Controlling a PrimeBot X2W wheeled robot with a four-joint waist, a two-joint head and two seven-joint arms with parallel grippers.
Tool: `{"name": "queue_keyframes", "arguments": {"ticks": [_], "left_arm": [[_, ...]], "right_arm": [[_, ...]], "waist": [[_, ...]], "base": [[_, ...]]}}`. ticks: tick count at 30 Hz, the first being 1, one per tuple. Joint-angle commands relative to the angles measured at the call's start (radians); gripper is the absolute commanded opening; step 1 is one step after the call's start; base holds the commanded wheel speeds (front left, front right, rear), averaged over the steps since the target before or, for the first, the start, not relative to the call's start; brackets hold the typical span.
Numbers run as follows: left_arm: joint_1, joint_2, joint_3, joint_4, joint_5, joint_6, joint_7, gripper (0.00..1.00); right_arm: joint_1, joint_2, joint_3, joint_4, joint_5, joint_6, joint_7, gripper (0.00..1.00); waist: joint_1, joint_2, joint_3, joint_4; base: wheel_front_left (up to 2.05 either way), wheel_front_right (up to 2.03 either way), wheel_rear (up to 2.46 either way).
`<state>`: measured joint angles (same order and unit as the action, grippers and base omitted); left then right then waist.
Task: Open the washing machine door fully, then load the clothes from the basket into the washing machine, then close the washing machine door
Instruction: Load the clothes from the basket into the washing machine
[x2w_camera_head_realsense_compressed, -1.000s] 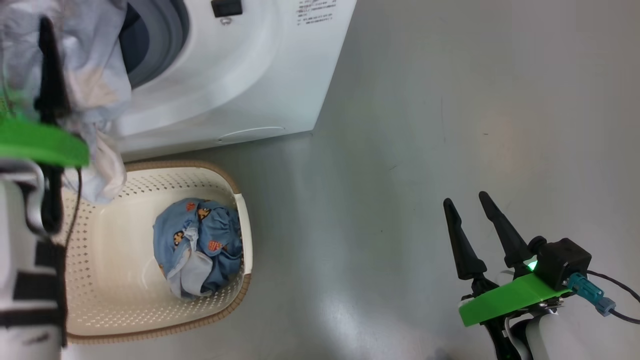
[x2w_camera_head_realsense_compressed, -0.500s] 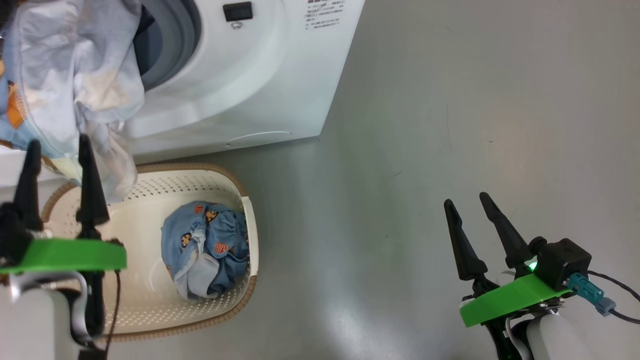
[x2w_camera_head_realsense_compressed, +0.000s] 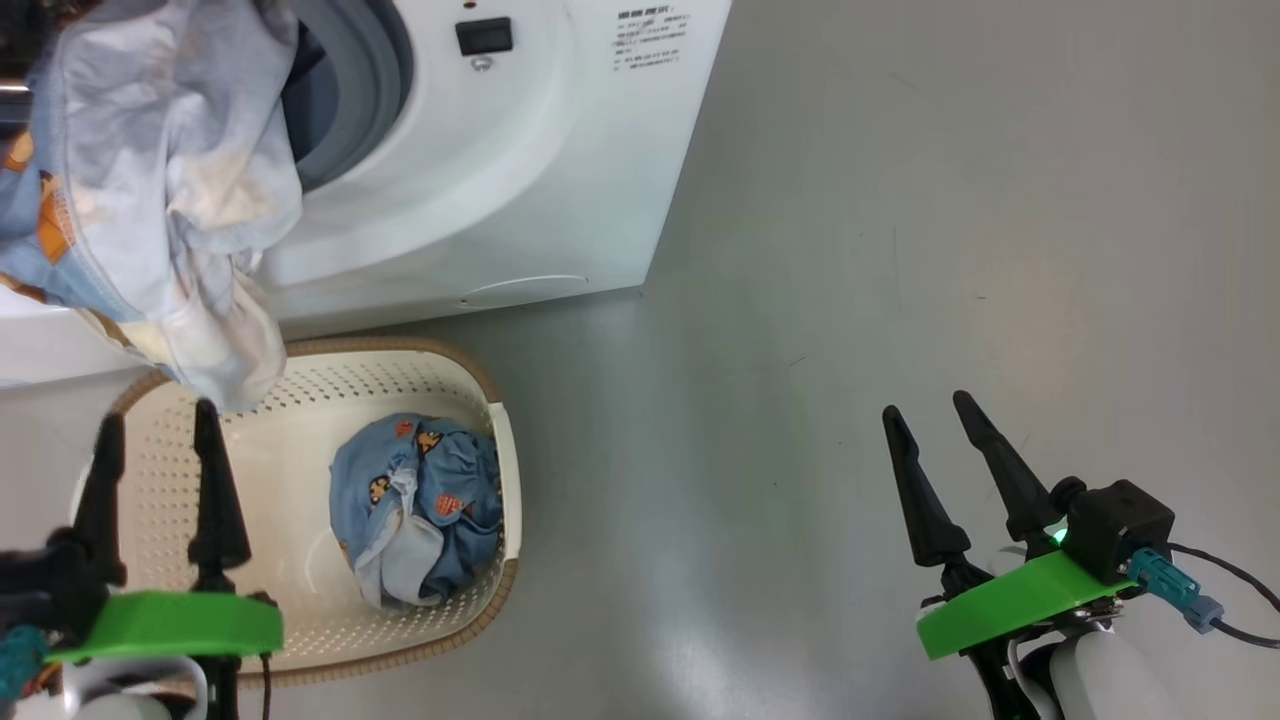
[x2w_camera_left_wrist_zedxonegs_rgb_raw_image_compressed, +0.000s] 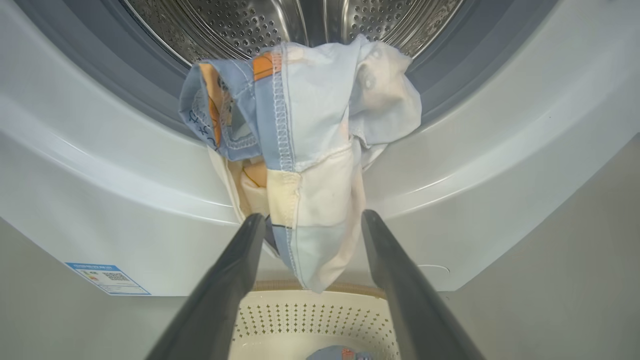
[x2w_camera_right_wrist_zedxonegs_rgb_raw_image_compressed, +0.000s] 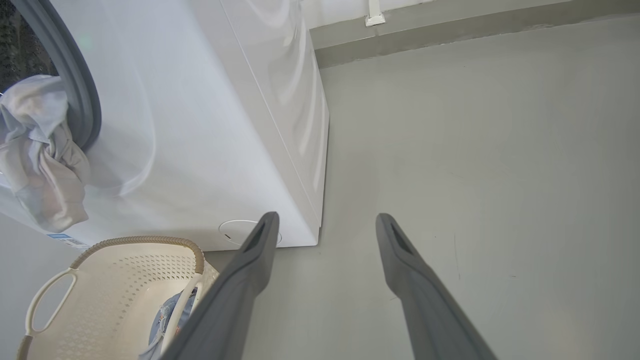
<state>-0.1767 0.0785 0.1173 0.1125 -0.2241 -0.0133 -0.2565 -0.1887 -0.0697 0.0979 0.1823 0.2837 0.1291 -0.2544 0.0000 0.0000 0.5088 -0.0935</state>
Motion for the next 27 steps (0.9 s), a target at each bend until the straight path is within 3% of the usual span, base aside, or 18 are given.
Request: {"name": "queue_keyframes", "arguments": {"ticks": [1, 27], "left_arm": [[0.027, 0.012, 0.034, -0.028, 0.004, 0.004, -0.005, 1.00], [0.146, -0.025, 0.039, -0.058, -0.006, 0.022, -0.005, 1.00]], "right_arm": [[0.017, -0.008, 0.028, -0.016, 0.003, 0.002, -0.007, 1.00], [0.020, -0.014, 0.036, -0.010, 0.007, 0.002, -0.007, 1.00]], "waist": [[0.0000, 0.0000, -0.002, -0.001], [0.0000, 0.0000, -0.019, -0.008]], "base": [[0.00, 0.00, 0.00], [0.00, 0.00, 0.00]]}}
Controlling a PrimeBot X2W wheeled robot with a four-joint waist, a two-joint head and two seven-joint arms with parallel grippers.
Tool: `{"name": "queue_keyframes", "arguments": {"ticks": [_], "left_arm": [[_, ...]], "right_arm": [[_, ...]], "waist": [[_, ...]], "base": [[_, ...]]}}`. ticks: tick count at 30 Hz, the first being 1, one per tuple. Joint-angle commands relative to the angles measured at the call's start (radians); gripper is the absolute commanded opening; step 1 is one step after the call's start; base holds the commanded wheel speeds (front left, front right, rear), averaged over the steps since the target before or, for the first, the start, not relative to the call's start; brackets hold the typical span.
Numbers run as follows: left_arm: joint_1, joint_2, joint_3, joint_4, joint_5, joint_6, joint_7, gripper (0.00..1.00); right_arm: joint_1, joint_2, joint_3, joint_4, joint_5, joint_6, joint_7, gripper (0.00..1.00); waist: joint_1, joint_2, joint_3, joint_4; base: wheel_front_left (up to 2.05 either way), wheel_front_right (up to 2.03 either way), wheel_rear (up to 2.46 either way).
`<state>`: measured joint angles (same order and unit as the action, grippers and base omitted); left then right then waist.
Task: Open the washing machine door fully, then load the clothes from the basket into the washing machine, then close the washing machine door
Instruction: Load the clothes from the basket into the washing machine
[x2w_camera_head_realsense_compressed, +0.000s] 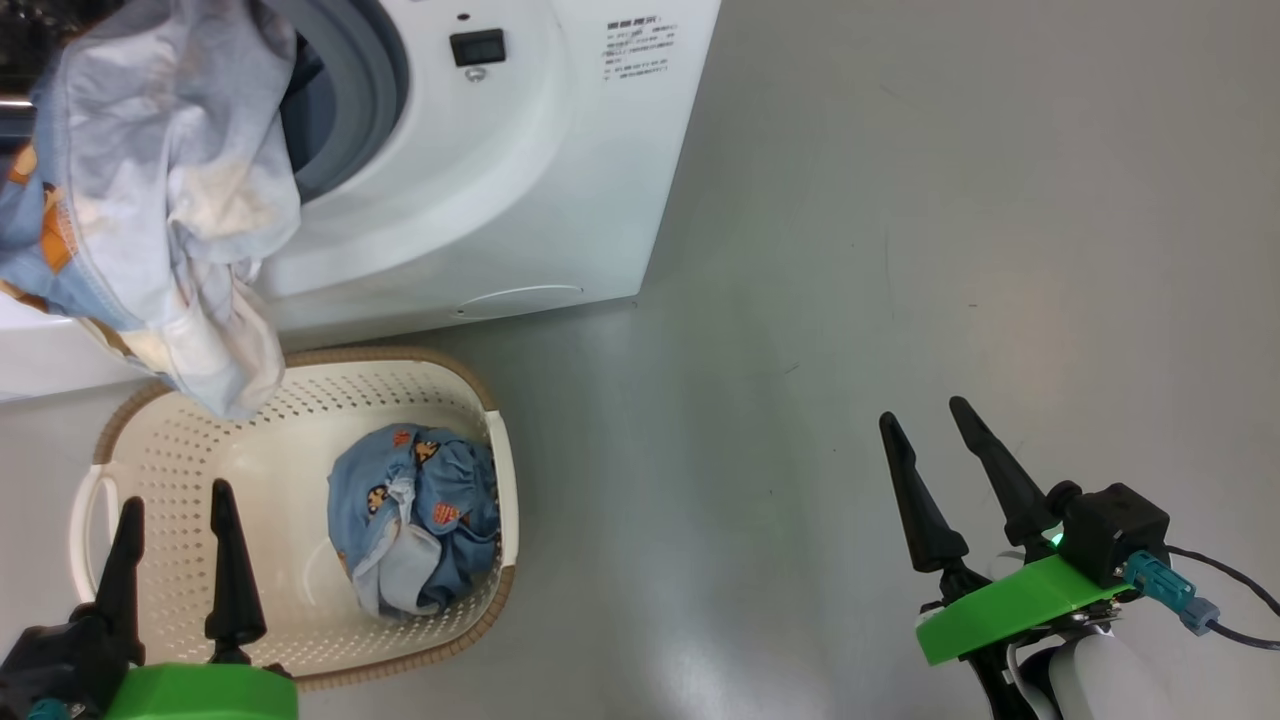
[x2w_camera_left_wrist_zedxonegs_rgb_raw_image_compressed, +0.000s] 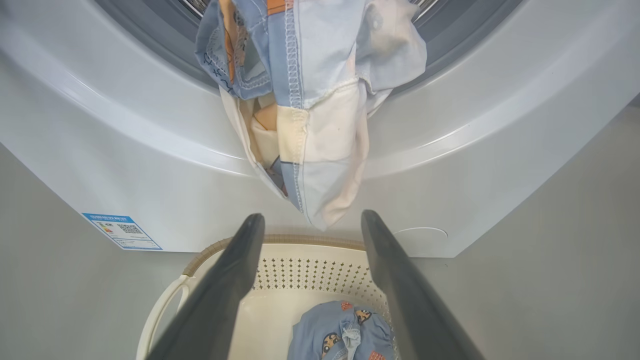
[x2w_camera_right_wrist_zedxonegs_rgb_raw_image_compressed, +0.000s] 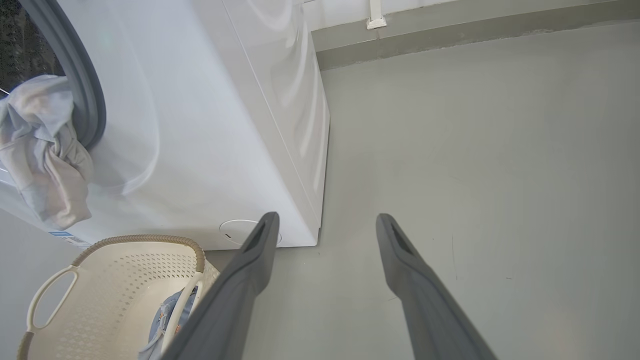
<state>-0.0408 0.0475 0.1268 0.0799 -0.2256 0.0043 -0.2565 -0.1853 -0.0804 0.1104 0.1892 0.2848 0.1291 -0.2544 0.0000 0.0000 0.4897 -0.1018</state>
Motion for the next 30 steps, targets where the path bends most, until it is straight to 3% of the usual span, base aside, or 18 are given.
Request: {"name": "queue_keyframes", "arguments": {"ticks": [1, 12, 30], "left_arm": [[0.008, 0.006, 0.030, -0.026, -0.004, 0.004, -0.005, 1.00], [-0.071, 0.006, 0.013, 0.008, 0.009, -0.016, -0.005, 1.00], [-0.363, 0.074, 0.038, 0.270, -0.012, -0.072, -0.005, 1.00]], "right_arm": [[0.017, -0.003, 0.023, -0.017, 0.006, 0.002, -0.007, 1.00], [0.010, -0.003, 0.024, -0.021, 0.015, 0.002, -0.007, 1.00], [-0.008, 0.002, 0.040, -0.026, 0.010, 0.002, -0.007, 1.00]], "waist": [[0.0000, 0.0000, -0.001, 0.002], [0.0000, 0.0000, 0.008, 0.008], [0.0000, 0.0000, 0.059, -0.028]], "base": [[0.00, 0.00, 0.00], [0.00, 0.00, 0.00], [0.00, 0.00, 0.00]]}}
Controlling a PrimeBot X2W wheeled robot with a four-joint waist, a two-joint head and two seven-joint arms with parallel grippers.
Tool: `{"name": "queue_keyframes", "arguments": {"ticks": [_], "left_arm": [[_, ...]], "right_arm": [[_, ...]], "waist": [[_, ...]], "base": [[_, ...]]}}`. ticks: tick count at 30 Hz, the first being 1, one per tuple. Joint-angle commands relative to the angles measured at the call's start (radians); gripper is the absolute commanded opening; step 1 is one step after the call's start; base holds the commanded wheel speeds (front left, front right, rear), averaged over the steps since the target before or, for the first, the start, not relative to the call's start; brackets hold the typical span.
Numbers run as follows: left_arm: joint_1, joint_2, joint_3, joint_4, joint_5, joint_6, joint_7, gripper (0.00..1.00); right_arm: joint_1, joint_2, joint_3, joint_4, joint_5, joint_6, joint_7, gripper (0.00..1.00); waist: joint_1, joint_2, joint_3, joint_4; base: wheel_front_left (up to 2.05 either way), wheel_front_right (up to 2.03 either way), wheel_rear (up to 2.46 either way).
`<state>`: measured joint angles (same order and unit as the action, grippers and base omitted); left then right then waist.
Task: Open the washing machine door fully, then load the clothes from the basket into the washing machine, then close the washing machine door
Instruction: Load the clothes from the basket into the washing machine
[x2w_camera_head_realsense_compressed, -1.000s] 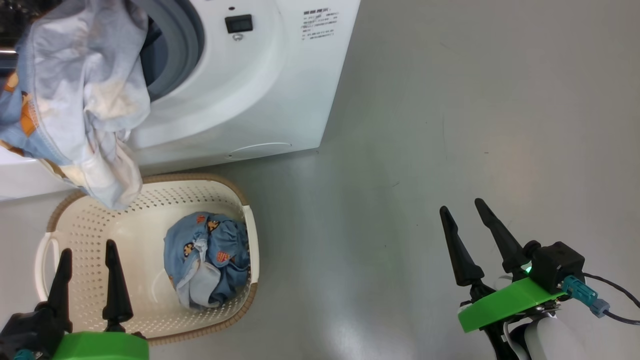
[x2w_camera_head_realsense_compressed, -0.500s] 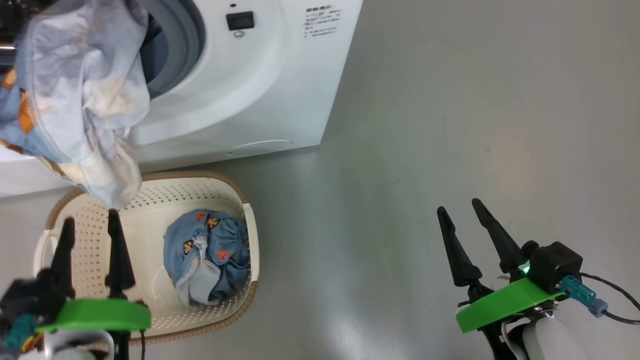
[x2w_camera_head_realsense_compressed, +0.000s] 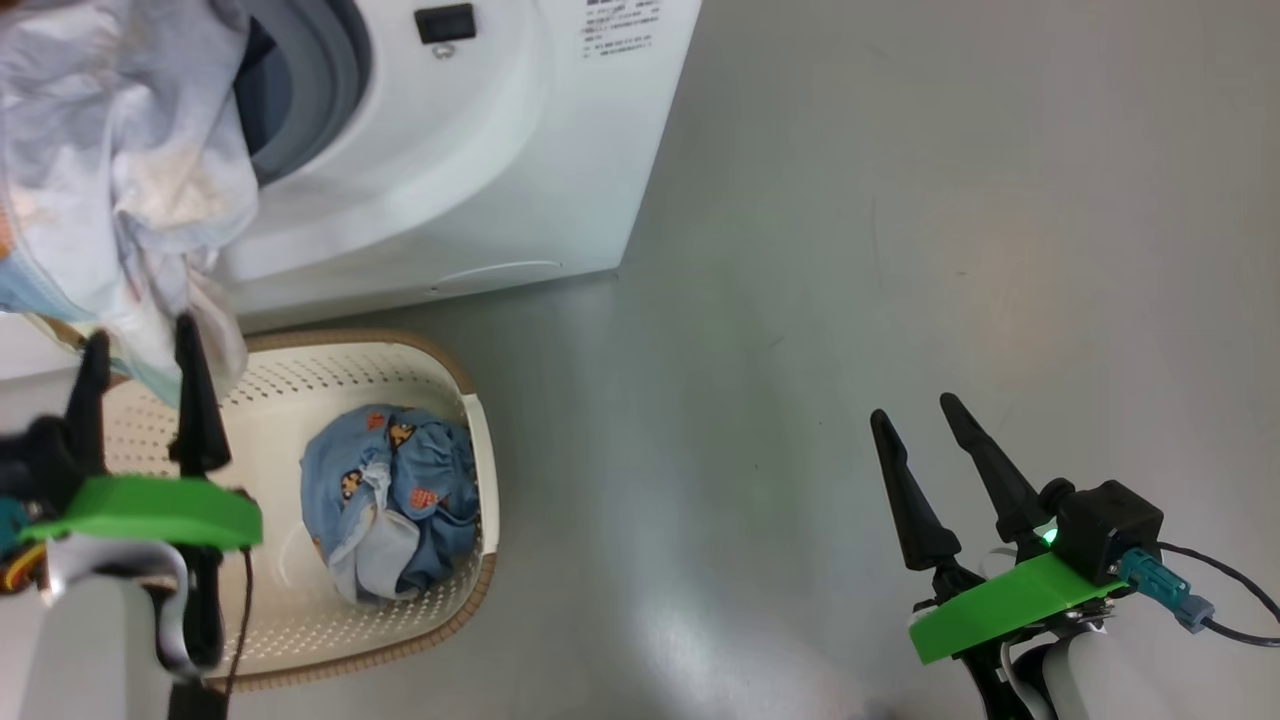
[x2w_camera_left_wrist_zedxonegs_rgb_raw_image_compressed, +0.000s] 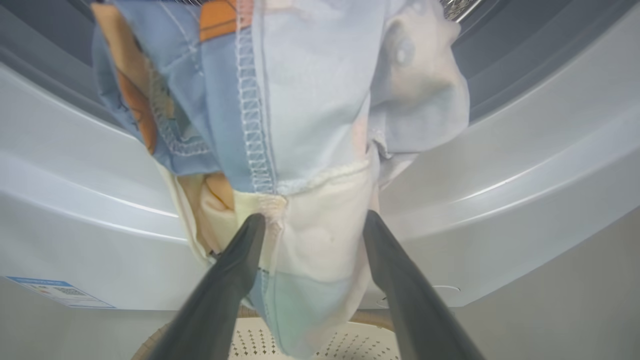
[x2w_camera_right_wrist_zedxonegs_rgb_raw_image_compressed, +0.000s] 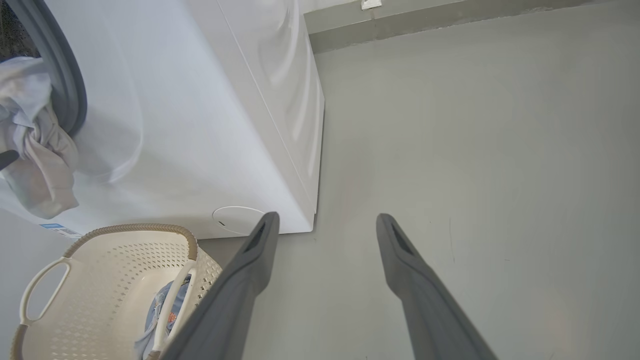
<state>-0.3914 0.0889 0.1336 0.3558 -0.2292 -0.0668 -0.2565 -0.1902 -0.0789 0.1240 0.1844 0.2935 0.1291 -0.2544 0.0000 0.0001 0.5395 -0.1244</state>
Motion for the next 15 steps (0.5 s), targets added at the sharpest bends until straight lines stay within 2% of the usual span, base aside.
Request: {"name": "queue_keyframes", "arguments": {"ticks": [1, 8, 15], "left_arm": [[-0.031, 0.037, 0.032, 0.012, -0.009, -0.003, -0.005, 1.00], [-0.156, 0.067, 0.046, 0.160, -0.038, -0.021, -0.005, 1.00], [-0.279, 0.090, 0.074, 0.250, -0.066, -0.040, -0.005, 1.00]], "right_arm": [[-0.005, 0.001, 0.026, -0.022, 0.002, 0.002, -0.007, 1.00], [-0.015, 0.002, 0.026, -0.029, 0.001, 0.002, -0.007, 1.00], [-0.022, 0.004, 0.025, -0.032, 0.003, 0.002, -0.007, 1.00]], "waist": [[0.0000, -0.0001, 0.014, -0.007], [0.0000, -0.0001, 0.052, -0.020], [0.0000, -0.0001, 0.078, -0.021]], "base": [[0.00, 0.00, 0.00], [0.00, 0.00, 0.00], [0.00, 0.00, 0.00]]}}
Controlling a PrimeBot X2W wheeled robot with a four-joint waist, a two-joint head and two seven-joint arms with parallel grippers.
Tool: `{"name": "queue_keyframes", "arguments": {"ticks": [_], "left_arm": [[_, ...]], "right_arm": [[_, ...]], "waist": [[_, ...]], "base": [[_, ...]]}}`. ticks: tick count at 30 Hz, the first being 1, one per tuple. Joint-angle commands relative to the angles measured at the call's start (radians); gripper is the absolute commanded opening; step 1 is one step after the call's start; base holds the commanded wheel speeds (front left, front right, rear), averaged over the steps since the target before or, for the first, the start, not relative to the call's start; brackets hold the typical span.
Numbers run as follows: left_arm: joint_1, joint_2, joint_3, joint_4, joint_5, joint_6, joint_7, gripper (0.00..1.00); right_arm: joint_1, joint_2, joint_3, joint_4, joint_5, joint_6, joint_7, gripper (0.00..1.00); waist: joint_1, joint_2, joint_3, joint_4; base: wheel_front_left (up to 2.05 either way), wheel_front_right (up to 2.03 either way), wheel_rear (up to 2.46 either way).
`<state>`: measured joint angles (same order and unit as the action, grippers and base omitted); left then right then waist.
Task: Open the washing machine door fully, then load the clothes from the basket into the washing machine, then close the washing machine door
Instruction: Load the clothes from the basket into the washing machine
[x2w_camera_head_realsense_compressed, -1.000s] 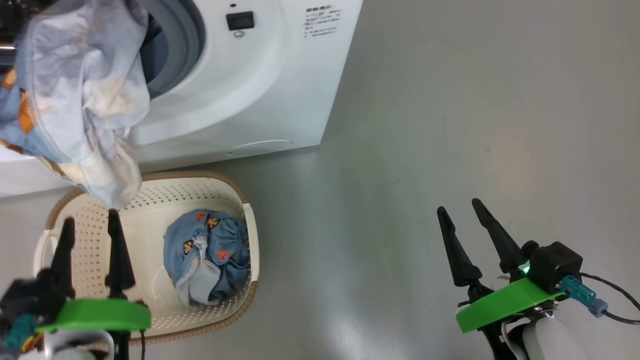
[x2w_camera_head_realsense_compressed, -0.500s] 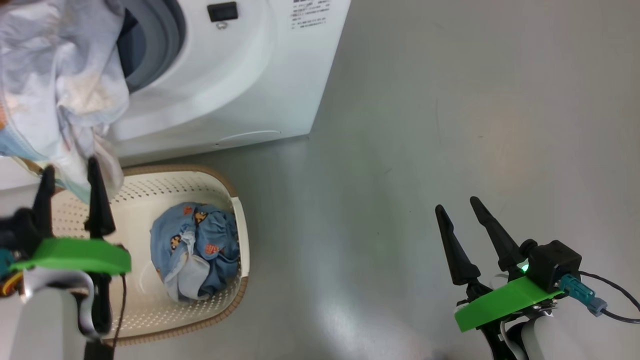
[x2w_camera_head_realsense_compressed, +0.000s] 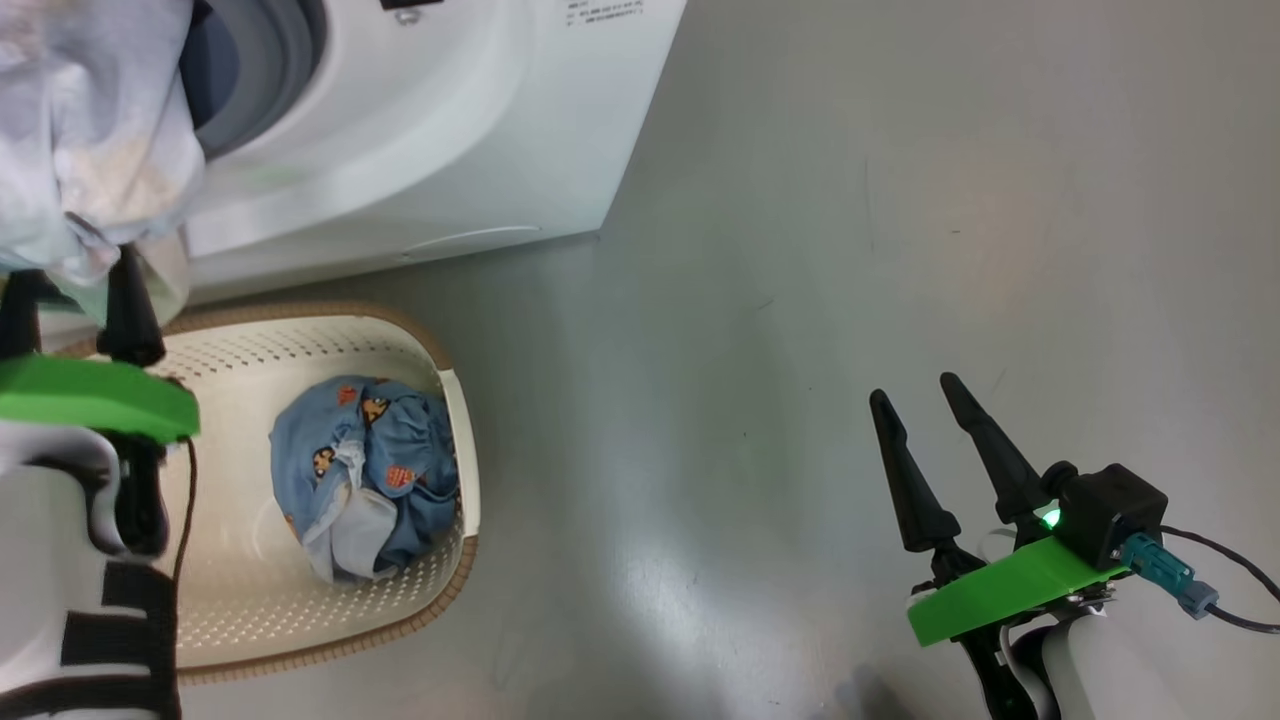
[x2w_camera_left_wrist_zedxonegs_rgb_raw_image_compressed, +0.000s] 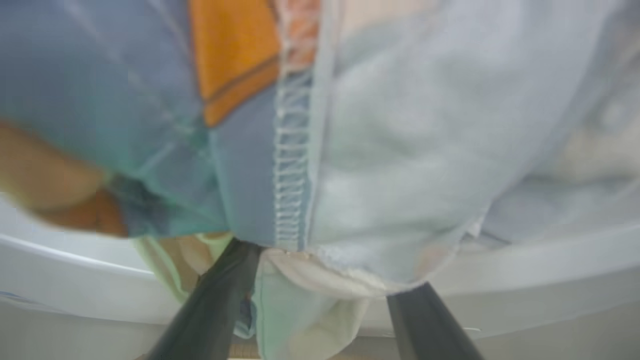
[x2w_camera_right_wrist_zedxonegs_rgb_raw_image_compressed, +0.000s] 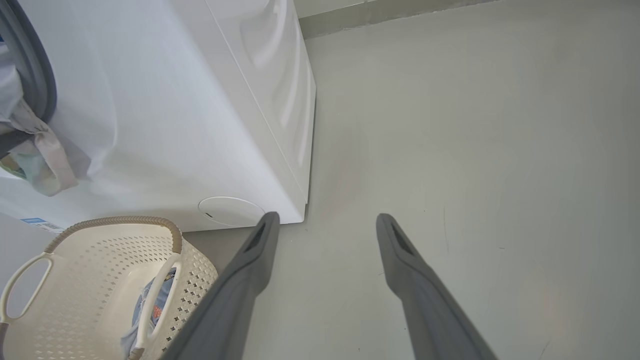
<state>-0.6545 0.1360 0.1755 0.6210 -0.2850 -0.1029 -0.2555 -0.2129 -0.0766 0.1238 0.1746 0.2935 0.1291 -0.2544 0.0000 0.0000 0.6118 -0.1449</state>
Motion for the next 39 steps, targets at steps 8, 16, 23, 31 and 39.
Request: {"name": "queue_keyframes", "arguments": {"ticks": [8, 16, 23, 31, 39], "left_arm": [[-0.030, 0.026, 0.023, -0.055, -0.004, -0.023, -0.006, 0.00], [0.037, -0.004, -0.016, -0.193, 0.016, -0.027, -0.006, 0.00], [0.070, 0.002, -0.044, -0.304, 0.045, -0.028, -0.006, 0.00], [-0.048, 0.085, -0.069, -0.242, 0.052, -0.028, 0.022, 0.00], [-0.199, 0.146, -0.087, -0.143, 0.035, -0.028, 0.092, 0.00]], "right_arm": [[-0.007, 0.005, 0.020, -0.013, 0.007, 0.002, -0.007, 1.00], [0.001, 0.007, 0.010, -0.005, 0.013, 0.002, -0.007, 1.00], [0.007, 0.009, 0.017, 0.004, 0.017, 0.002, -0.007, 1.00], [0.005, 0.011, 0.033, 0.009, 0.025, 0.002, -0.007, 1.00], [0.006, 0.013, 0.039, 0.007, 0.030, 0.002, -0.007, 1.00]], "waist": [[0.0000, 0.0000, 0.001, 0.009], [0.0000, 0.0000, -0.030, 0.037], [0.0000, 0.0000, -0.055, 0.049], [0.0000, 0.0000, -0.062, 0.025], [0.0000, 0.0000, -0.048, -0.001]], "base": [[0.00, 0.00, 0.00], [0.00, 0.00, 0.00], [0.00, 0.00, 0.00], [0.00, 0.00, 0.00], [0.00, 0.00, 0.00]]}}
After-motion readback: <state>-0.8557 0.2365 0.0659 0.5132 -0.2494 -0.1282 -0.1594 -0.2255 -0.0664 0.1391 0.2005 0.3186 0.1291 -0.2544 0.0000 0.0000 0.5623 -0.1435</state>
